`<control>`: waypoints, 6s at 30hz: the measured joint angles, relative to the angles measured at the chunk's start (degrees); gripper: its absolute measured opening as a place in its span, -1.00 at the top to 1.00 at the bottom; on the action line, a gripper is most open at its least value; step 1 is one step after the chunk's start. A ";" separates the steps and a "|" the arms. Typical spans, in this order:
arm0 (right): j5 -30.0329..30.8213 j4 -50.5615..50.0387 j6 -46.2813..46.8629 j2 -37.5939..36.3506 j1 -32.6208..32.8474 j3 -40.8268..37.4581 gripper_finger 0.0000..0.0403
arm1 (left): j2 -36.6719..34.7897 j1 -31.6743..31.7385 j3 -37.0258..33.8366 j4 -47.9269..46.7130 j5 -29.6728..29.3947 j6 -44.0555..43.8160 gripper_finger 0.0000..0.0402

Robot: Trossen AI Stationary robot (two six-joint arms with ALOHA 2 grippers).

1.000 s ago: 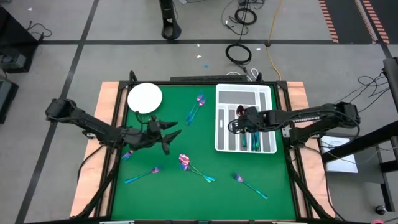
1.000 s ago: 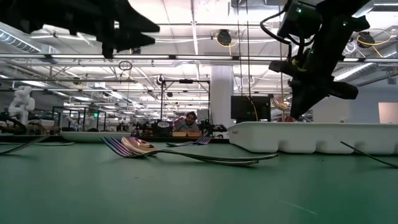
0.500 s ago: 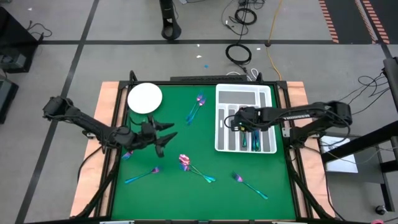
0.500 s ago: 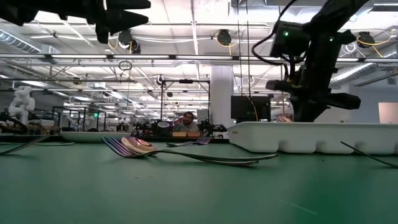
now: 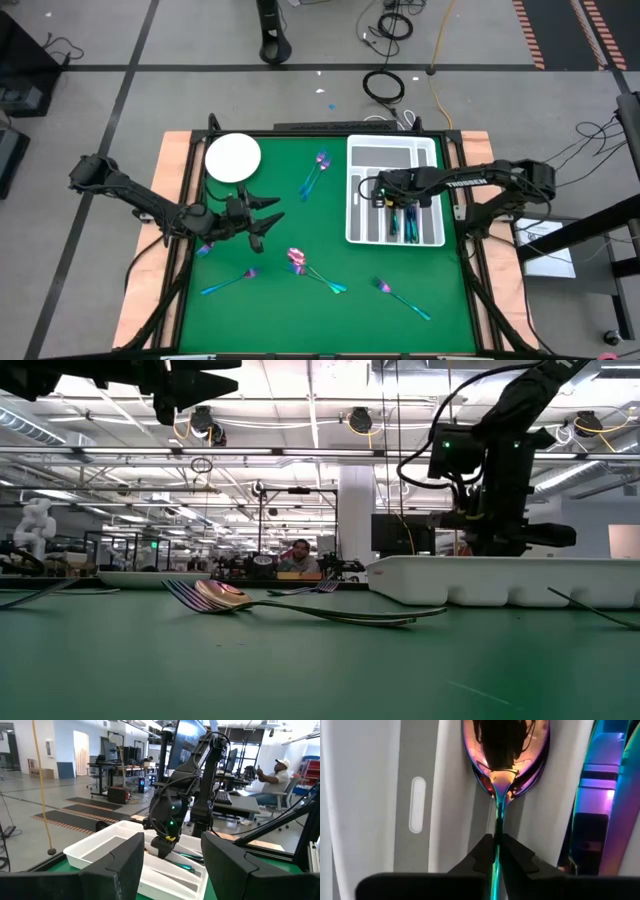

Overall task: Sort silverware
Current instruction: Put the blue spoon into the white cutlery tray

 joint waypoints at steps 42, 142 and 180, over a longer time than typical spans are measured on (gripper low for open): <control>10.52 44.48 -27.00 13.13 30.16 21.48 0.40 | -24.91 -11.78 0.00 -47.65 12.27 -7.49 0.01; 46.21 -18.16 -7.77 24.47 34.82 51.67 1.00 | -22.49 -16.76 2.60 -45.88 7.32 -3.09 0.01; 17.16 -9.22 9.03 -0.96 8.56 6.54 1.00 | -22.49 -16.76 2.60 -45.42 7.32 -3.14 0.01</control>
